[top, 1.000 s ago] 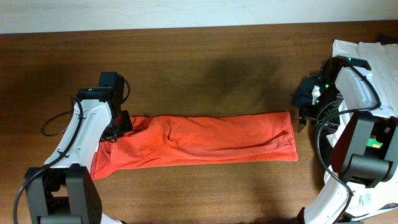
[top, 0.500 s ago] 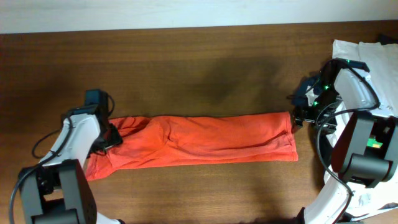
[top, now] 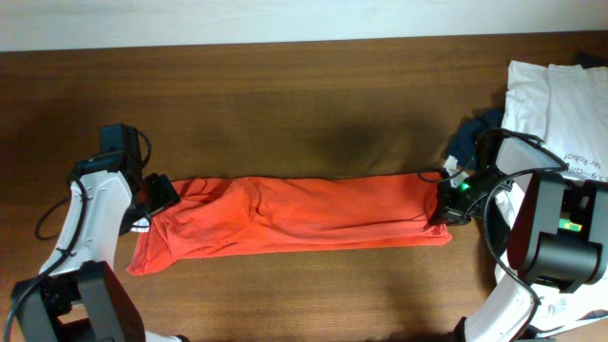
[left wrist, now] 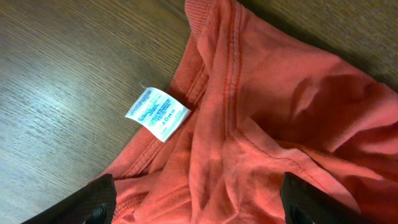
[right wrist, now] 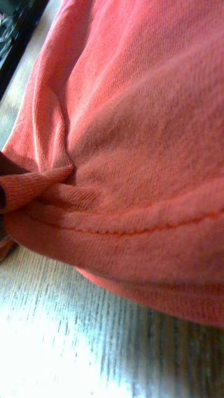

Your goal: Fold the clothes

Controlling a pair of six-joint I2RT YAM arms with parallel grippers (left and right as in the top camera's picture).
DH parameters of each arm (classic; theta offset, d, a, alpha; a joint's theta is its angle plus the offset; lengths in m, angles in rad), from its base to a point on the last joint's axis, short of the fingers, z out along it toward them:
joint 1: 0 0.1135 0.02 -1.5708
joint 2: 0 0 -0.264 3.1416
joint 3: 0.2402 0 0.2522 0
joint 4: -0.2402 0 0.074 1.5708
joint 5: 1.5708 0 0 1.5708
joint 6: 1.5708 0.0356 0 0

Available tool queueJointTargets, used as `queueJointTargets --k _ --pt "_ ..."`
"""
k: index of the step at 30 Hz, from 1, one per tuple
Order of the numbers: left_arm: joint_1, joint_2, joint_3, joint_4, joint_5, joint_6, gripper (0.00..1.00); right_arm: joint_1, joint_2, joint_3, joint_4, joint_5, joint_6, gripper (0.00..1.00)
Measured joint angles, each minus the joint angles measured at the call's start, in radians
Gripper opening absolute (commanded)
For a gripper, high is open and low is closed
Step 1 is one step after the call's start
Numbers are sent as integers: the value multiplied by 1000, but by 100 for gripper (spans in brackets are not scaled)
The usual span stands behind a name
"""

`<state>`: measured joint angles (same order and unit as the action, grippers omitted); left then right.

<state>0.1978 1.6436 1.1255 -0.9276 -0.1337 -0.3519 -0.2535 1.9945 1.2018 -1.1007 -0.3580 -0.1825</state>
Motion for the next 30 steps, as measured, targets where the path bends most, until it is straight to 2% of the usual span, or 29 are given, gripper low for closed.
queueJointTargets --k 3,7,8,10,15,18,23,29,30 --pt "0 0 0 -10 12 0 84 -2 5 46 -24 52 38 4" --pt "0 0 0 -26 19 0 84 -28 16 355 -246 190 119 4" --pt "0 0 0 -26 19 0 85 -16 15 378 -268 202 123 4" --pt "0 0 0 -26 22 0 86 79 15 388 -277 211 130 4" --pt "0 0 0 -26 23 0 86 487 15 389 -277 215 198 4" --pt "0 0 0 -26 23 0 86 644 15 389 -272 211 263 4" --pt "0 0 0 -26 23 0 86 747 15 389 -229 211 287 8" --pt "0 0 0 -26 23 0 86 754 15 389 -202 187 288 11" --pt "0 0 0 -26 23 0 86 755 15 389 -200 180 288 16"
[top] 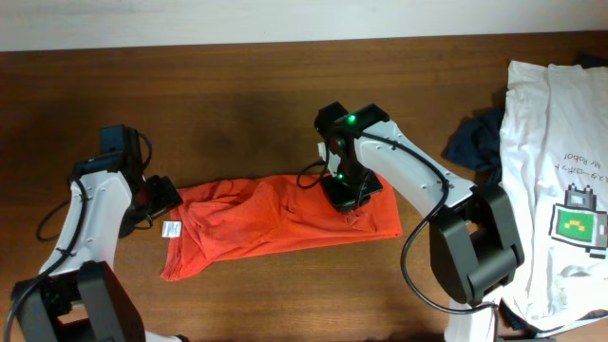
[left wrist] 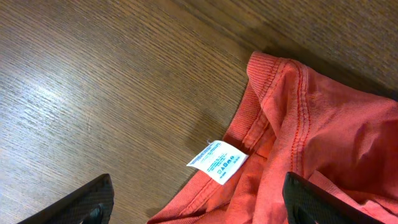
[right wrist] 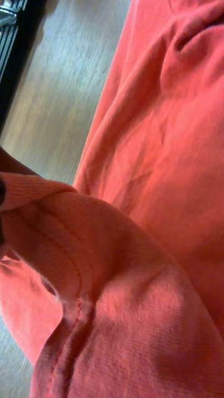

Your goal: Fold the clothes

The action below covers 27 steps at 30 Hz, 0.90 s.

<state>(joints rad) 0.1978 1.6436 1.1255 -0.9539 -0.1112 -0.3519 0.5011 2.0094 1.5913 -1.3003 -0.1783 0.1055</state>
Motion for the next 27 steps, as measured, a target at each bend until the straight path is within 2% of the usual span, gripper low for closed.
queueJointTargets --k 1,2,4,6,9,13,16,21,23,24,25,26,27 --pt "0 0 0 0 0 0 86 4 0 0 1 -2 1 26" --pt "0 0 0 0 0 0 86 18 0 0 5 -6 1 40" --pt "0 0 0 0 0 0 86 39 0 0 18 -12 4 42" --pt "0 0 0 0 0 0 86 52 0 0 27 -22 -5 40" --pt "0 0 0 -1 0 0 87 29 0 15 14 20 13 45" --pt "0 0 0 -3 0 0 87 -136 0 30 31 134 78 49" --pt "0 0 0 -3 0 0 87 -158 0 30 55 91 30 60" --pt "0 0 0 -5 0 0 87 -127 0 16 95 34 -10 64" --pt "0 0 0 -8 0 0 87 -126 0 -56 135 14 -12 59" --pt "0 0 0 -7 0 0 87 -126 -1 -79 172 11 -11 50" --pt "0 0 0 -8 0 0 87 -126 -1 -113 195 6 -13 22" --pt "0 0 0 -7 0 0 87 -126 -1 -127 210 3 -12 7" --pt "0 0 0 -7 0 0 87 -126 -1 -136 234 0 -19 4"
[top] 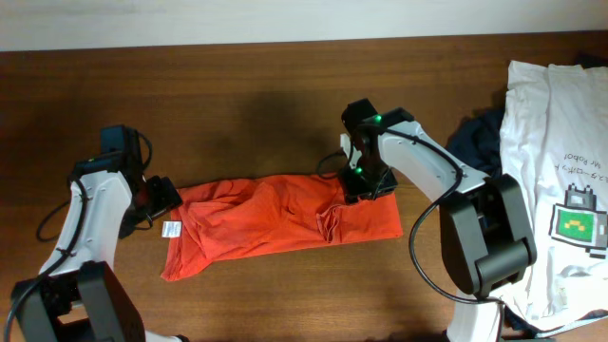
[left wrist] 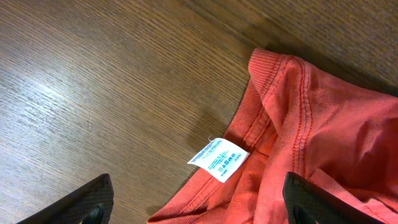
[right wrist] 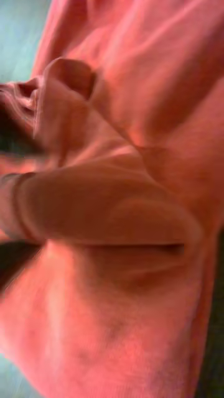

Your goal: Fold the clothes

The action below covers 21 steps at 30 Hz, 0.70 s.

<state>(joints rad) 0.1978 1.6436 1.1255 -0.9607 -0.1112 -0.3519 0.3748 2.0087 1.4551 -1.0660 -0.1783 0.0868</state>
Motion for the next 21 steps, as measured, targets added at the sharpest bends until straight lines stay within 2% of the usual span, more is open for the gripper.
queueJointTargets --k 3,7,8,9,10,11,12,14,16,20,21 --pt "0 0 0 0 0 0 87 0 0 -5 28 -36 -12 4" --pt "0 0 0 0 0 0 86 52 0 -5 54 -233 -174 4" --pt "0 0 0 0 0 0 87 100 0 -5 98 -273 -196 11" --pt "0 0 0 -1 0 0 87 122 0 -5 138 -285 -200 25" --pt "0 0 0 -1 0 0 87 142 0 -6 196 -295 -196 33" --pt "0 0 0 -1 0 0 87 151 0 -6 240 -300 -193 46" --pt "0 0 0 -1 0 0 87 153 1 -6 263 -299 -197 49" --pt "0 0 0 -1 0 0 87 150 1 -5 296 -285 -175 49" --pt "0 0 0 -4 0 0 87 145 1 1 236 -273 -159 45" --pt "0 0 0 -6 0 0 87 116 -12 74 -104 -116 -60 46" --pt "0 0 0 -5 0 0 87 117 -12 70 -143 -103 -54 46"
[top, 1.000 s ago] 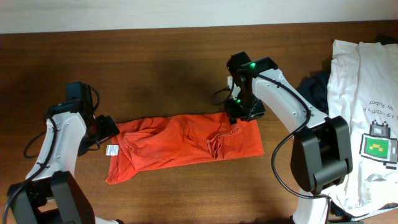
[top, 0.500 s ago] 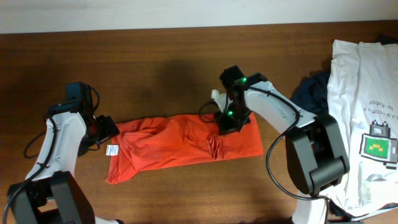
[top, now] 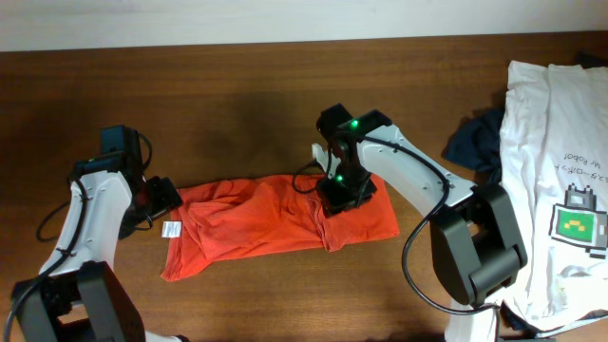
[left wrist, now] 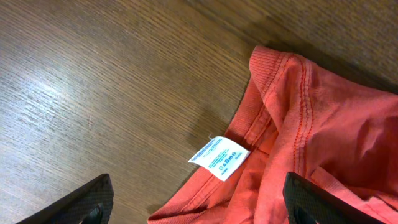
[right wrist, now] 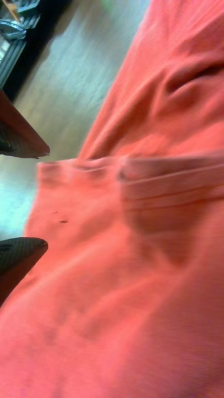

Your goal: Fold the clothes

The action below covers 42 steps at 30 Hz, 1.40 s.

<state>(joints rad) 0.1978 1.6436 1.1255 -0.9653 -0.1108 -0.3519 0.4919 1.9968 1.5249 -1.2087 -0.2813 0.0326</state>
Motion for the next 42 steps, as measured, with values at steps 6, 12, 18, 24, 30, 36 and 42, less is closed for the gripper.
queueJointTargets --k 6,12,18,24,30,36,42 --pt "0 0 0 0 6 0 87 116 -3 -104 70 38 80 52" --pt "0 0 0 -4 11 0 87 168 -3 -138 175 214 191 20" --pt "0 0 0 -7 15 0 87 168 -2 -138 185 229 207 27" --pt "0 0 0 -7 18 0 87 168 -2 -138 189 194 204 33" --pt "0 0 0 -7 18 0 87 168 -2 -187 230 186 203 16" --pt "0 0 0 -8 19 0 87 168 -2 -178 253 163 195 4" --pt "0 0 0 -8 19 0 87 168 -2 -106 243 98 167 17"
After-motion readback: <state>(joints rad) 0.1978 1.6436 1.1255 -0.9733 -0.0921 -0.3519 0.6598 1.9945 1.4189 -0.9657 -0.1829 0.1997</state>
